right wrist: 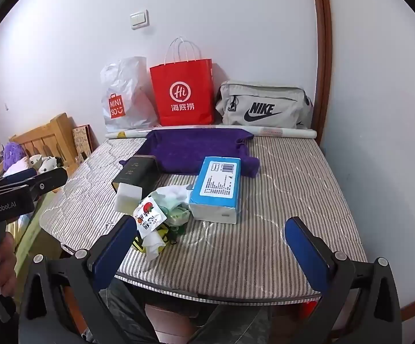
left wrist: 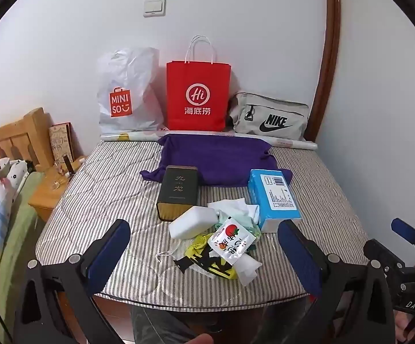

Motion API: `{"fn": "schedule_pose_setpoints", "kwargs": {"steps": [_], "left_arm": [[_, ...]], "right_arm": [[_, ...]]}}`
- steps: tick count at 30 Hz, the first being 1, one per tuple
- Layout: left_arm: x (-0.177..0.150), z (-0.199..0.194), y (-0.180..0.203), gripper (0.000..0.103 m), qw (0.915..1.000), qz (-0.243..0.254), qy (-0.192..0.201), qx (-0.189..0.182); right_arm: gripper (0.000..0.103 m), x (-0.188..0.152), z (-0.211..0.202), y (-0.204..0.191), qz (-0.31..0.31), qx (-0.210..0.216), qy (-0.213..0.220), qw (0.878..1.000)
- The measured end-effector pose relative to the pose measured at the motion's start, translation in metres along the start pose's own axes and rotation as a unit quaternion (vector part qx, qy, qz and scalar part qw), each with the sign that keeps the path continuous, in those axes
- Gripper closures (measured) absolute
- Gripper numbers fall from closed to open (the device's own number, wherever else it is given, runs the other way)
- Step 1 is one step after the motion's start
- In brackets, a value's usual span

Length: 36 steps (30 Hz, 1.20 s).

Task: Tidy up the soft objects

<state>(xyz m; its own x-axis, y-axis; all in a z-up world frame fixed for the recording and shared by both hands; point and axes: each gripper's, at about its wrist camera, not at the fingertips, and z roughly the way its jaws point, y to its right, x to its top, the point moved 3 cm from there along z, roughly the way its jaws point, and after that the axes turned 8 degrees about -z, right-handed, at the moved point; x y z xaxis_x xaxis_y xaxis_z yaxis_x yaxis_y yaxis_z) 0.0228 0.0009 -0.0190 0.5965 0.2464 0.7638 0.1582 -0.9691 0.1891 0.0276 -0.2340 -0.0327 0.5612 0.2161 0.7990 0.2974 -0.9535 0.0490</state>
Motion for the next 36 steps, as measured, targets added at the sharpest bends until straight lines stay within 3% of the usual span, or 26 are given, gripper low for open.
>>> {"fn": "schedule_pose_setpoints", "kwargs": {"steps": [10, 13, 36], "left_arm": [[0.002, -0.004, 0.021, 0.000, 0.9998, 0.015, 0.002, 0.011], [-0.001, -0.010, 0.010, 0.000, 0.9999, 0.012, 0.003, -0.002], [0.000, -0.015, 0.002, 0.000, 0.9998, 0.007, 0.014, 0.011]], "right_arm": [[0.001, -0.001, -0.007, 0.003, 0.008, -0.001, 0.005, 1.000], [0.001, -0.002, -0.007, 0.002, 0.007, 0.000, 0.004, 1.000], [0.001, -0.001, -0.010, -0.002, 0.006, 0.005, 0.001, 1.000]]}}
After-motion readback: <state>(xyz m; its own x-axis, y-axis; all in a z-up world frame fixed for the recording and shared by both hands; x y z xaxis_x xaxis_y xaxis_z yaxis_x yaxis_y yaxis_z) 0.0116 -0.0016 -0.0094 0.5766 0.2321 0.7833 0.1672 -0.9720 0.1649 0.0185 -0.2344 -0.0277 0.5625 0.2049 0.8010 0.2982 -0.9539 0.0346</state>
